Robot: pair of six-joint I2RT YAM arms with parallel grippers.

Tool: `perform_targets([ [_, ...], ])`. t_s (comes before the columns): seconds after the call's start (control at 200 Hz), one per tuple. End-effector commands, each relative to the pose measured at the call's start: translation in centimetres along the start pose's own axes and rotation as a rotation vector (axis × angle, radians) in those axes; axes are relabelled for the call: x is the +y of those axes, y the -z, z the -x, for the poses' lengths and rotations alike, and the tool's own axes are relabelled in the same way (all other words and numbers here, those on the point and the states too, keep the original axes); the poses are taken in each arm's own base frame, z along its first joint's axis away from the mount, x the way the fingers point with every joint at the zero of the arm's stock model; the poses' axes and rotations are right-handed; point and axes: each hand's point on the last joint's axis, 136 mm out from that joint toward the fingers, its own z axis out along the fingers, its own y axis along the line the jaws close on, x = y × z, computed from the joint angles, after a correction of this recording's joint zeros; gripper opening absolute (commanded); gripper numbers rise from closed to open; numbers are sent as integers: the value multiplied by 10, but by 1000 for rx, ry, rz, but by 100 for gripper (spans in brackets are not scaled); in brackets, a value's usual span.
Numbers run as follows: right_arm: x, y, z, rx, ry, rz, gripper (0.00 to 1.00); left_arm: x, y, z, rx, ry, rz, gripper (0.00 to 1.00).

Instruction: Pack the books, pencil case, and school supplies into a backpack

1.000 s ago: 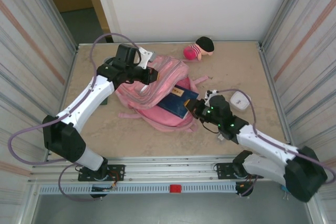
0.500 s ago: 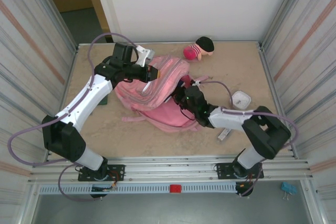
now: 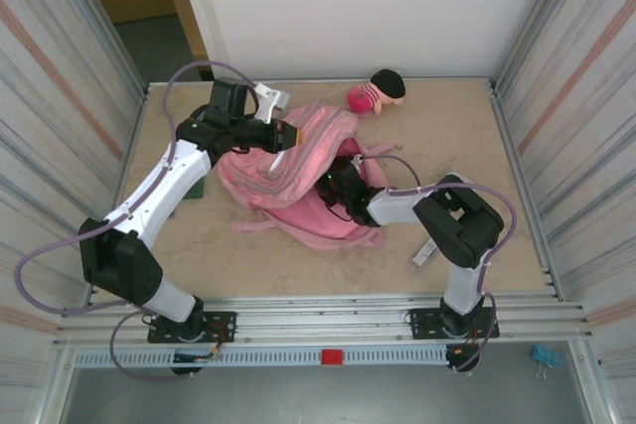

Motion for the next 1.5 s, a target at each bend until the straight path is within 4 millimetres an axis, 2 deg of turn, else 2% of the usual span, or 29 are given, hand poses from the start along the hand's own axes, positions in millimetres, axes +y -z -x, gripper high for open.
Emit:
perform_targets([
  [0.0,-14,14,4,-12,0,-68,48,-21,25,43,-159,-119,-35,0],
  [0.14,-25,37,10,-3,5,-101,55,-12,22,38,-146,-122,-3,0],
  [0.21,-29,53,13,2,20,-111,62,-9,21,35,-136,-131,12,0],
  [0.406,-32,110,35,-33,98,-135,64,4,12,18,-83,-157,62,0],
  [0.471,-36,132,45,-51,136,-167,65,7,5,8,-55,-178,80,0],
  [0.566,-30,163,62,-90,217,-166,66,6,-10,-12,-1,-228,94,0],
  [0.671,-19,188,77,-123,345,-150,68,2,-34,-42,81,-277,77,0],
  [0.717,-8,202,82,-145,408,-110,68,3,-45,-55,118,-289,79,1],
  [0.857,11,218,85,-162,626,-54,68,7,-85,-106,255,-333,90,7],
  [0.977,18,218,77,-113,752,-38,68,14,-114,-146,370,-352,114,14],
  [1.087,16,210,67,-46,823,-46,68,17,-131,-168,428,-339,111,23],
  [1.158,15,205,60,-8,860,-49,69,14,-133,-168,433,-320,99,32],
  [1.273,23,200,48,41,977,-28,71,5,-119,-143,366,-315,104,52],
  [1.393,40,197,25,122,1213,7,77,-1,-83,-97,232,-240,103,69],
  [1.493,45,196,-8,257,1477,48,79,6,-44,-63,103,-137,123,75],
])
